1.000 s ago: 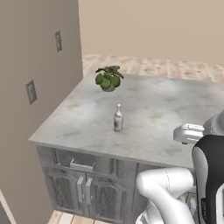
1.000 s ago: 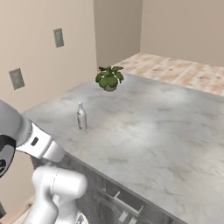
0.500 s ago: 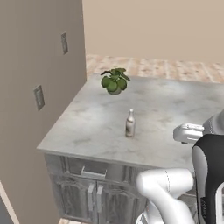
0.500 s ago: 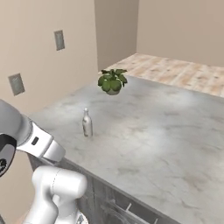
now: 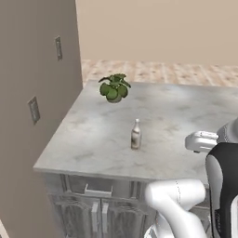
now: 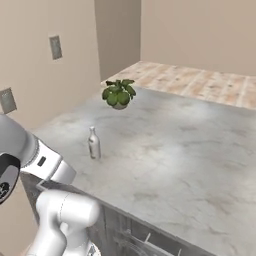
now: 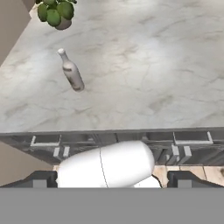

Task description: Place the drinks on the dining counter in a tight cluster.

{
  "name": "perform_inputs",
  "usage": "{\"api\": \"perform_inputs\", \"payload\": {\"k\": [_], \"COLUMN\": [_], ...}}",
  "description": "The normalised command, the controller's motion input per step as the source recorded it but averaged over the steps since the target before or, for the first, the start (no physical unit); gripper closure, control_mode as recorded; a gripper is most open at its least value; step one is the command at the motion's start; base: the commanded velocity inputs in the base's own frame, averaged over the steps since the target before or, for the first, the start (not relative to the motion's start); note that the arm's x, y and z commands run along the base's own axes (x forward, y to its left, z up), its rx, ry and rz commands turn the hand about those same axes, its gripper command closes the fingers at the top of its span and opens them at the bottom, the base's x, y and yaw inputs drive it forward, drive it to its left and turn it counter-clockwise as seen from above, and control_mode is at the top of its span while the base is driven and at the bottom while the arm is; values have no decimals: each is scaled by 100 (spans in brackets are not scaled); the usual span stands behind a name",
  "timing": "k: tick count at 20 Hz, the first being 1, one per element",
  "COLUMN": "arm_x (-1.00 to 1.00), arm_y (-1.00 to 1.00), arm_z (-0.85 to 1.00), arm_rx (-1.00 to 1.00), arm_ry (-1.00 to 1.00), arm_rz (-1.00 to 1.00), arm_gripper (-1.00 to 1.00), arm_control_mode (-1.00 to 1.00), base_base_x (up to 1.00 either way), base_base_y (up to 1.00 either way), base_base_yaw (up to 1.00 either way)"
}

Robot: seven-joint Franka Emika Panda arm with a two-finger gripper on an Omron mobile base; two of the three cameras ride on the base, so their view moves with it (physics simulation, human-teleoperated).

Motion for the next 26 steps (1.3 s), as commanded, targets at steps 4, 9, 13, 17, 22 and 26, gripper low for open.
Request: {"api": "perform_inputs", "payload": {"k": [4,9,13,17,22,26], "arm_x": [0,0,0,0,0,0], "arm_y": [0,0,0,0,0,0], "arm_z": [0,0,0,0,0,0], "arm_rx": [0,0,0,0,0,0], "arm_ry": [0,0,0,0,0,0], "arm_rz": [0,0,0,0,0,0], "arm_gripper": [-100,-100,-100,-100,-100,-100], "arm_control_mode": [100,100,100,100,100,100], "base_base_x": [88,87,27,1,0,0], "base_base_y": [68,82,32,1,0,0], "base_base_yaw": [-36,-38,-13,-1,0,0]}}
